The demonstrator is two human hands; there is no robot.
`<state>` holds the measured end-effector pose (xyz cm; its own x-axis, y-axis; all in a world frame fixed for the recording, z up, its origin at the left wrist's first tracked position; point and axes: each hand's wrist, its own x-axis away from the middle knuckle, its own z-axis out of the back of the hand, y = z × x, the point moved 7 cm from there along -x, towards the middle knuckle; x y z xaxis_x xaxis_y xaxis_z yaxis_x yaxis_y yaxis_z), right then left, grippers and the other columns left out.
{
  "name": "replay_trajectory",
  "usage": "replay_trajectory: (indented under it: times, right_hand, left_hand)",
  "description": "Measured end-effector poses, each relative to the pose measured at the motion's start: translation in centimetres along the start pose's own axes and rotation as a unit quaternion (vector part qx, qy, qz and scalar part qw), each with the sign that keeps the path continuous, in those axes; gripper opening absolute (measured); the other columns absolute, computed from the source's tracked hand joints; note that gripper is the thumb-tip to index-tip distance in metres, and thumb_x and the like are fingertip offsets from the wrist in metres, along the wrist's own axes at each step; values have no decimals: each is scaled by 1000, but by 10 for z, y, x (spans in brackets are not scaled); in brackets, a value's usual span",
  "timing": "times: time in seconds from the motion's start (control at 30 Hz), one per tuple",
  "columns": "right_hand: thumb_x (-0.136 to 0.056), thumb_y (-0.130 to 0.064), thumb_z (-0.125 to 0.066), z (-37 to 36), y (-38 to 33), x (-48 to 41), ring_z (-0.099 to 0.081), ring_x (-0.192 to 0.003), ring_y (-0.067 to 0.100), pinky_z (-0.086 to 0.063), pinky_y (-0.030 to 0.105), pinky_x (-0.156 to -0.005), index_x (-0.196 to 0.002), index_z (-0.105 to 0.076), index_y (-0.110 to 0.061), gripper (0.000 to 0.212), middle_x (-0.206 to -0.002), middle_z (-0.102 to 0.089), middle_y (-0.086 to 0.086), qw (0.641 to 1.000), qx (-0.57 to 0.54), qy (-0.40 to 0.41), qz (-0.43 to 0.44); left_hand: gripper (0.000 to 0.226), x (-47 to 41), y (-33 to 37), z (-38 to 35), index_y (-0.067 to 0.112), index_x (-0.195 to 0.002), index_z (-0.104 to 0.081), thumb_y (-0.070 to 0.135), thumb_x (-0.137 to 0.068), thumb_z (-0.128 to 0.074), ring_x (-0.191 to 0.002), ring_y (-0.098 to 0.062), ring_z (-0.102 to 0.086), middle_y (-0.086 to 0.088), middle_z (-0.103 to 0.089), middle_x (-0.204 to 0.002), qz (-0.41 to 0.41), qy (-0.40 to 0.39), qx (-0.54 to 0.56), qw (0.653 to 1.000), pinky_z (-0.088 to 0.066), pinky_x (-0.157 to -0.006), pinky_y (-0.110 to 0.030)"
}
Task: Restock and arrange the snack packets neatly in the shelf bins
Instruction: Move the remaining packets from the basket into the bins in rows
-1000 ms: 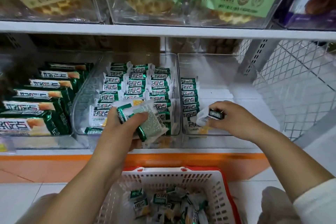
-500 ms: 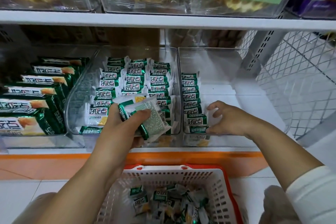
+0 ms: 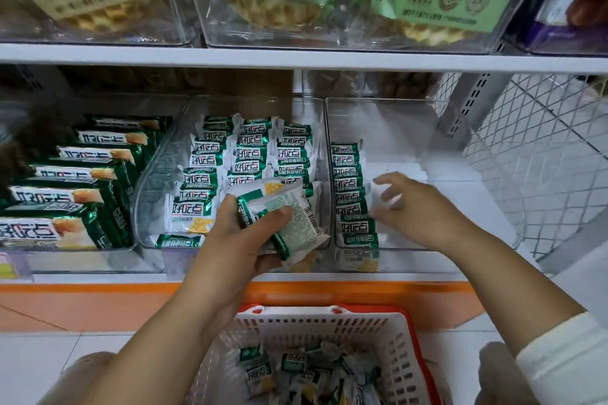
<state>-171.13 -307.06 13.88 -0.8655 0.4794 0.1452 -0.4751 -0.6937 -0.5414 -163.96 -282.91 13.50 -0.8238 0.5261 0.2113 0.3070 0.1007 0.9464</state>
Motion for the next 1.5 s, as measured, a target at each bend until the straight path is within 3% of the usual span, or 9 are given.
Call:
replay_trajectory:
  times: [0.07,0.17,0.27,0.47,0.57,0.67,0.93,1.13,1.5]
  right_hand:
    - [-88,-37,-65,22,-27,24,-61,-82,12,-44,24,-69,-107,-58,-35,20,-94,-65,-7,987,-120,93,55]
    - [-88,-46,-60,5,-56,65,-65,-73,4,-51,18,-64,-102,-59,-39,15,-93,-67,-9,965,-254,-7,63]
    - [-81,-54,-64,-15,-56,87,-64,-87,1,-54,24,-78,-116,-52,-46,38,-105,-60,-19,969,-238,-33,51]
    - [-69,-47,-80,-24,-67,99,-56,-103,-5,-53,19,-81,-120,-37,-49,67,-120,-42,-24,973,-196,12,123]
    - [-73,-39,-78,-29,-72,99,-57,-102,2,-54,29,-83,-117,-34,-48,63,-119,-43,-20,973,-170,45,147]
    - [-78,-29,-73,-21,-67,91,-58,-98,-4,-51,14,-78,-115,-47,-44,47,-113,-56,-20,969,-220,26,107]
    - [-99,-20,-39,-29,-55,81,-68,-70,33,-46,32,-52,-112,-57,-6,26,-90,-70,24,870,-465,-159,-48]
    - [-69,-58,-63,-29,-59,81,-70,-74,25,-57,37,-61,-112,-62,-22,57,-95,-72,9,913,-379,-149,-16]
    - [-76,-20,-78,-11,-46,65,-71,-91,12,-58,29,-76,-105,-69,-33,33,-98,-74,-4,914,-402,-56,-2]
  left_hand:
    - [40,1,0,-7,16,-106,-52,23,-72,-73,-85,-30,-74,-12,-73,-107,5,-17,32,999,-59,-68,-40]
    - [37,4,-1,-20,16,-103,-47,18,-75,-71,-76,-25,-74,-9,-75,-95,17,-43,60,997,-59,-65,-38]
    - [44,7,-5,-33,13,-110,-48,19,-74,-72,-74,-21,-73,-7,-75,-95,31,-64,71,995,-58,-82,-49]
    - [51,19,-18,-43,12,-121,-48,20,-77,-73,-82,-18,-74,-10,-72,-102,48,-46,62,996,-57,-64,-32]
    - [67,20,-21,-42,17,-132,-44,29,-73,-74,-88,-24,-73,-15,-70,-114,59,-42,71,995,-58,-68,-35]
    - [68,17,-15,-39,18,-136,-42,28,-76,-71,-95,-33,-72,-17,-70,-114,47,-57,83,994,-61,-75,-44]
    - [77,7,3,-25,27,-124,-46,17,-63,-91,-99,-23,-72,-1,-74,-102,-22,-48,-28,998,-60,-79,-34]
    - [46,5,-3,-24,21,-113,-53,6,-78,-78,-79,-16,-74,-4,-74,-93,-19,-18,-35,999,-57,-60,-24]
    - [63,-6,5,-39,22,-117,-50,14,-63,-81,-85,-27,-75,-10,-73,-99,-20,-39,-46,998,-62,-67,-37]
